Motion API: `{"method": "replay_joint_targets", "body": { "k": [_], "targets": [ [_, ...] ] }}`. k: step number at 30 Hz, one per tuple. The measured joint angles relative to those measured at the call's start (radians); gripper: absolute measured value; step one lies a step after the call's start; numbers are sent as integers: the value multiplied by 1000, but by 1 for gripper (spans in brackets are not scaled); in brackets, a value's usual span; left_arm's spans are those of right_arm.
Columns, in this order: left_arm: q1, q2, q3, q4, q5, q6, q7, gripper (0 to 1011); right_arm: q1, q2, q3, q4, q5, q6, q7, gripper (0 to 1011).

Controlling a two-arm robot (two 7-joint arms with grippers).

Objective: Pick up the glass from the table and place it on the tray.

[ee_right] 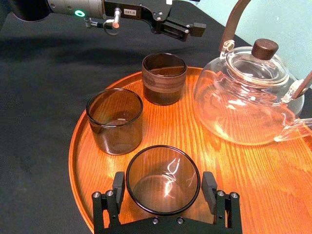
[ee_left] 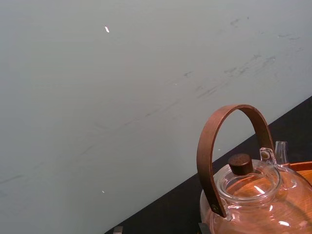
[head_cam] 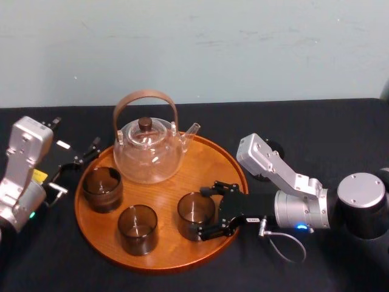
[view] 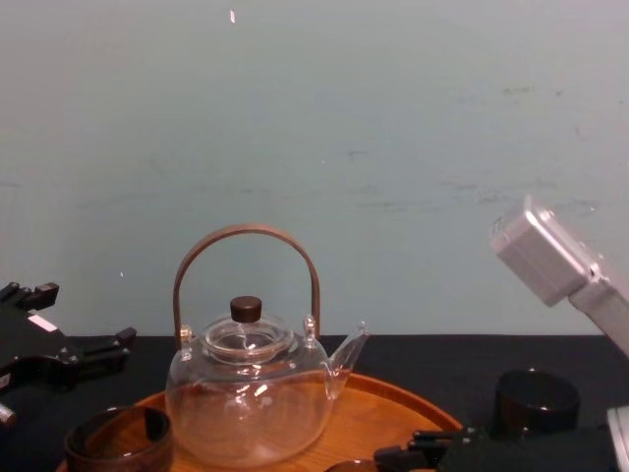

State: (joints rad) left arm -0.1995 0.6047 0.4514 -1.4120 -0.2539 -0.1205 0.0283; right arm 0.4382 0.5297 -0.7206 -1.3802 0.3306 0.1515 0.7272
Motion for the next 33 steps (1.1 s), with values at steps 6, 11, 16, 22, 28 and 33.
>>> {"method": "replay_joint_targets", "body": {
  "k": [6, 11, 16, 22, 28, 33],
  "targets": [
    [0, 0, 0, 0, 0, 0, 0, 1001, -5, 22, 6, -14, 16, 2, 24, 1003],
    [0, 0, 0, 0, 0, 0, 0, 1001, -22, 60, 20, -44, 32, 1, 37, 1002],
    [0, 0, 0, 0, 0, 0, 0, 1001, -43, 96, 33, -70, 49, -6, 44, 1002],
    [0, 0, 0, 0, 0, 0, 0, 1001, -77, 141, 62, -105, 76, -24, 43, 1002],
    [0, 0, 0, 0, 0, 0, 0, 1001, -114, 183, 99, -139, 108, -55, 39, 1003],
    [0, 0, 0, 0, 0, 0, 0, 1001, -146, 208, 139, -158, 138, -80, 20, 1002]
  ]
}}
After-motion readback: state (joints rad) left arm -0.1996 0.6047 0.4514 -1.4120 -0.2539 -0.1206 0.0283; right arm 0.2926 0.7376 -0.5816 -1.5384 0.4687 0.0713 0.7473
